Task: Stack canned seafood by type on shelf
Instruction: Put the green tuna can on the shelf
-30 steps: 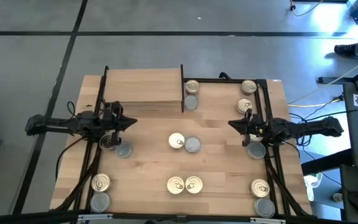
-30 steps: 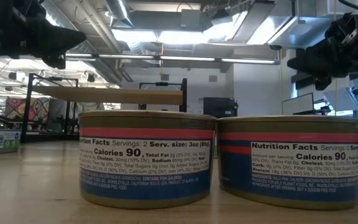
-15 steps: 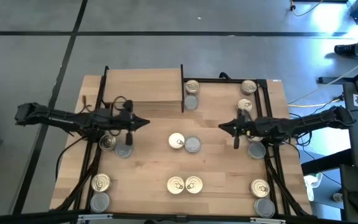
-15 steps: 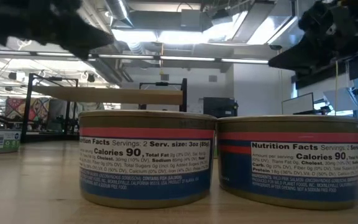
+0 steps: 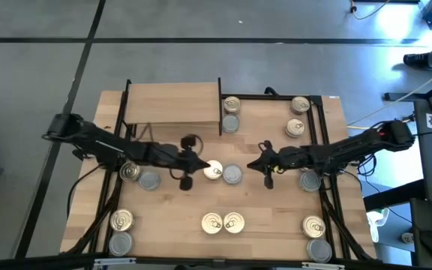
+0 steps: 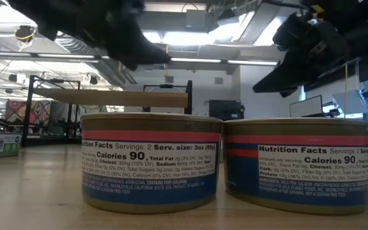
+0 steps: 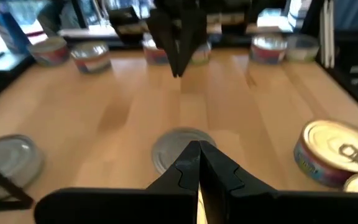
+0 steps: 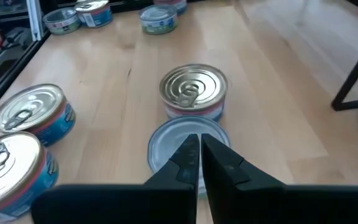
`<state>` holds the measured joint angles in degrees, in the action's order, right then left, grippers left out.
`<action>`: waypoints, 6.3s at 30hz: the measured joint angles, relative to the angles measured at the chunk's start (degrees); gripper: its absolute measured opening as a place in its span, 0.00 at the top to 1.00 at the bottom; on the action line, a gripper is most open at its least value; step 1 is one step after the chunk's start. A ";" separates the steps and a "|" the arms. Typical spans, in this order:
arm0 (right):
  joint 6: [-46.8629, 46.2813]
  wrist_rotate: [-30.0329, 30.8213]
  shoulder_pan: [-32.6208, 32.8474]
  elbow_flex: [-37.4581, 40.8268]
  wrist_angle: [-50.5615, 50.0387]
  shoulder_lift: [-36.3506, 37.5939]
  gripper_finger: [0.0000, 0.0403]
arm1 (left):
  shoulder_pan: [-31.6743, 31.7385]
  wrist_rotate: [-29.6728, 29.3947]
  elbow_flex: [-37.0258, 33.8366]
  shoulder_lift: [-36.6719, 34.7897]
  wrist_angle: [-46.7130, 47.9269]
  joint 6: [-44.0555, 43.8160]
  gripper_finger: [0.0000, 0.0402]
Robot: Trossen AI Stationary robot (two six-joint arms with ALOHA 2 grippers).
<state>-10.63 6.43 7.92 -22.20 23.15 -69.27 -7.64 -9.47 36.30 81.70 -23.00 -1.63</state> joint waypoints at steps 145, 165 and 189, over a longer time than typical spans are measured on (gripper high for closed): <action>34.16 8.44 9.06 -4.93 6.33 -16.76 0.34 | 3.02 0.70 7.10 27.46 -7.24 -0.44 1.00; 59.85 18.04 9.46 -10.19 -5.43 -22.97 0.33 | 3.04 0.76 7.06 27.55 -7.17 0.09 1.00; 68.25 19.37 9.31 -11.64 3.58 -30.24 0.33 | 3.17 0.79 6.65 27.55 -8.24 0.26 1.00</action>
<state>57.62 25.80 17.23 -33.83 26.73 -99.52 -4.47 -8.69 42.94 109.25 -31.24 -1.37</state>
